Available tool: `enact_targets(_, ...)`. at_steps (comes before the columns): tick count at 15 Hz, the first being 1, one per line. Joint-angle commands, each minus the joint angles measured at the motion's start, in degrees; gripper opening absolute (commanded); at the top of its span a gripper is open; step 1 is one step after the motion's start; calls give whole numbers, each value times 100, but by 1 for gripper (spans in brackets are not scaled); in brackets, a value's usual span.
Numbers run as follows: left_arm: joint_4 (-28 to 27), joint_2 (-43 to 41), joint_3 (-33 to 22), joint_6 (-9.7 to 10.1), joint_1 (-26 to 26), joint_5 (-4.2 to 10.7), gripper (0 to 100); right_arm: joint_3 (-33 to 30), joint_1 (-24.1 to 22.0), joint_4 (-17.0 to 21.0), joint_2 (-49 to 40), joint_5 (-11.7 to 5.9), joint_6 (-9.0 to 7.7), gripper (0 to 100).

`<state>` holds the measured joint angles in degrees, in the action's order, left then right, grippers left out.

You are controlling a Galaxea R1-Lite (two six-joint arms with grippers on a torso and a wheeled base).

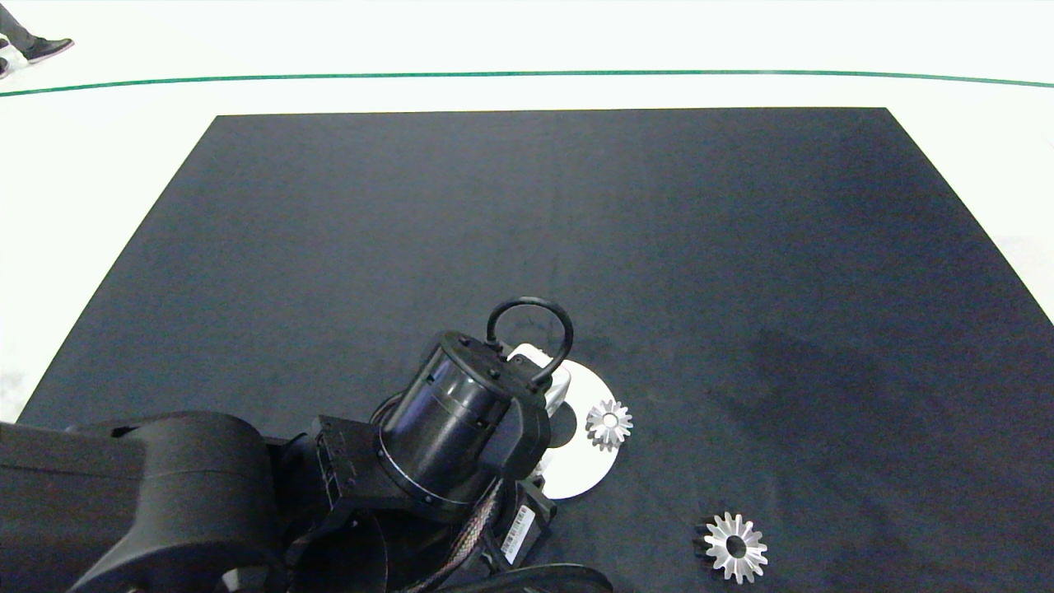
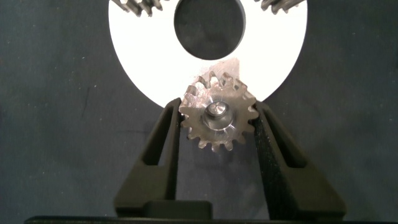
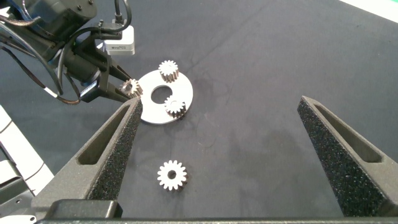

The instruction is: Remove an incorrectly installed larger gear and replace it with the correct smaller gear

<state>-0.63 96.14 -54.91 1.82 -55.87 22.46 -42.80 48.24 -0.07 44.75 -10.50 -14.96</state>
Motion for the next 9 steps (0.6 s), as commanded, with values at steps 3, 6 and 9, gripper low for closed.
enact_targets(3,2,11,24,3,6,145,100,0,1,-1,7,4,-7,100)
enact_targets(6,-7,-121,182,12,23,145,100,0,1,-1,-2,13,-16,100)
enact_targets(9,-51,-842,305,12,261,154,100,-27,-16,-1,-19,-23,-25,100)
